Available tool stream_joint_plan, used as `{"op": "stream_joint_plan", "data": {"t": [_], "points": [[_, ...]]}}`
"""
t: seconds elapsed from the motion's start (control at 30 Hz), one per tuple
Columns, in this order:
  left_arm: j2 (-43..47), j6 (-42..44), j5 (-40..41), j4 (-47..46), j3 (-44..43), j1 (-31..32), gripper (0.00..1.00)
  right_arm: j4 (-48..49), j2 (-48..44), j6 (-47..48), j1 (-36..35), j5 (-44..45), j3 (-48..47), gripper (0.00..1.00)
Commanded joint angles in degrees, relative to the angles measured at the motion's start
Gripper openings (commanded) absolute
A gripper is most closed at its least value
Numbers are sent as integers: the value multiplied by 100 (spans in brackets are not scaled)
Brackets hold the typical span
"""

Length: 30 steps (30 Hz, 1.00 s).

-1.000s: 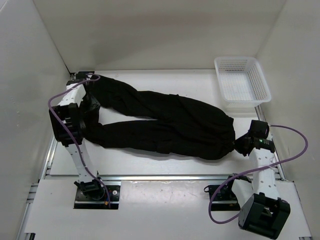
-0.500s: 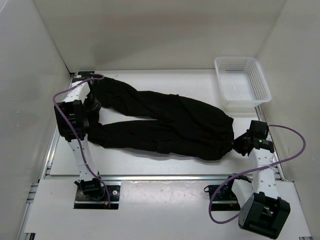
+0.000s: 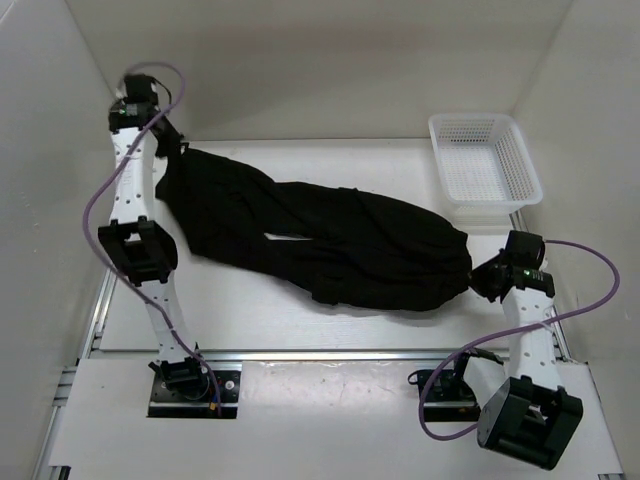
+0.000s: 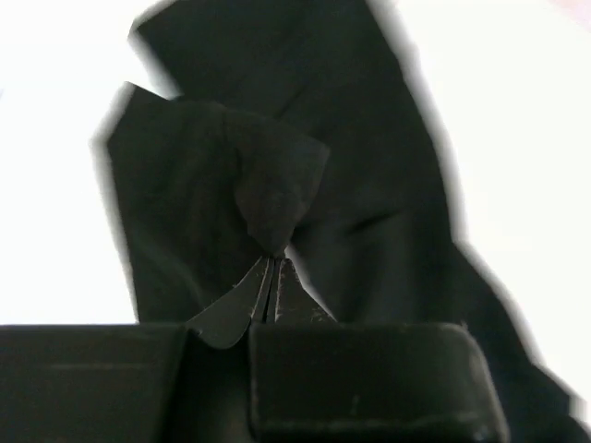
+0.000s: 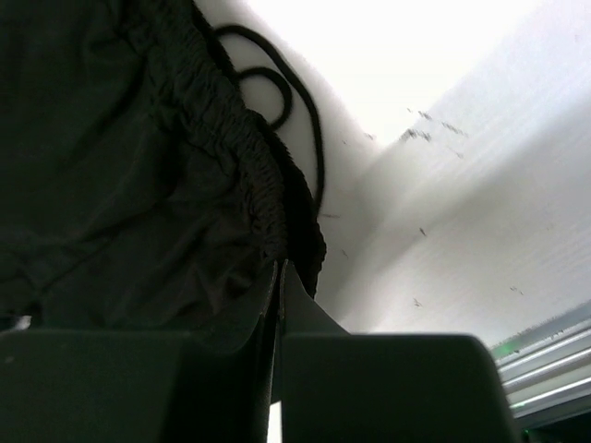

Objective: Fold and stack the trousers
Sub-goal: Flatten the trousers out

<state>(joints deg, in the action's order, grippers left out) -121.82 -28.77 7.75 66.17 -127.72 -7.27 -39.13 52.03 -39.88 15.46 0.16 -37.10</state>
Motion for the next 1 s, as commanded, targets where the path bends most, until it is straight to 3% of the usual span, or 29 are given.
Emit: {"op": "stream_joint_plan", "data": {"t": [0.0, 0.1, 0.2, 0.3, 0.5, 0.6, 0.67, 0.7, 0.83, 0.97], "points": [[555, -172, -546, 492, -1647, -3, 10, 125, 158, 59, 80, -25, -473, 0], [1156, -391, -853, 231, -1521, -265, 10, 125, 158, 121, 255, -25, -552, 0], [2167, -524, -977, -471, -291, -661, 10, 73, 158, 226, 562, -87, -605, 0], [2740, -577, -898, -474, 500, -1100, 10, 73, 35, 226, 765, -175, -404, 0], [3314, -840, -442, -605, 2548, -1751, 10, 20, -97, 226, 827, -227, -166, 0], [3297, -911, -256, -342, 2945, -1989, 33, -119, -228, 226, 827, 17, -113, 0], [3243, -911, -256, -342, 2946, -1989, 48, -208, -281, 226, 879, 132, -113, 7], [3243, -911, -326, -342, 2946, -1989, 49, -209, -333, 226, 879, 203, -113, 11], [3367, -735, -379, -395, 2683, -1989, 51, -445, -483, 174, 941, 396, -236, 50], [3428, -419, -432, -298, 2419, -1989, 51, -639, -685, 173, 941, 572, -472, 53]]}}
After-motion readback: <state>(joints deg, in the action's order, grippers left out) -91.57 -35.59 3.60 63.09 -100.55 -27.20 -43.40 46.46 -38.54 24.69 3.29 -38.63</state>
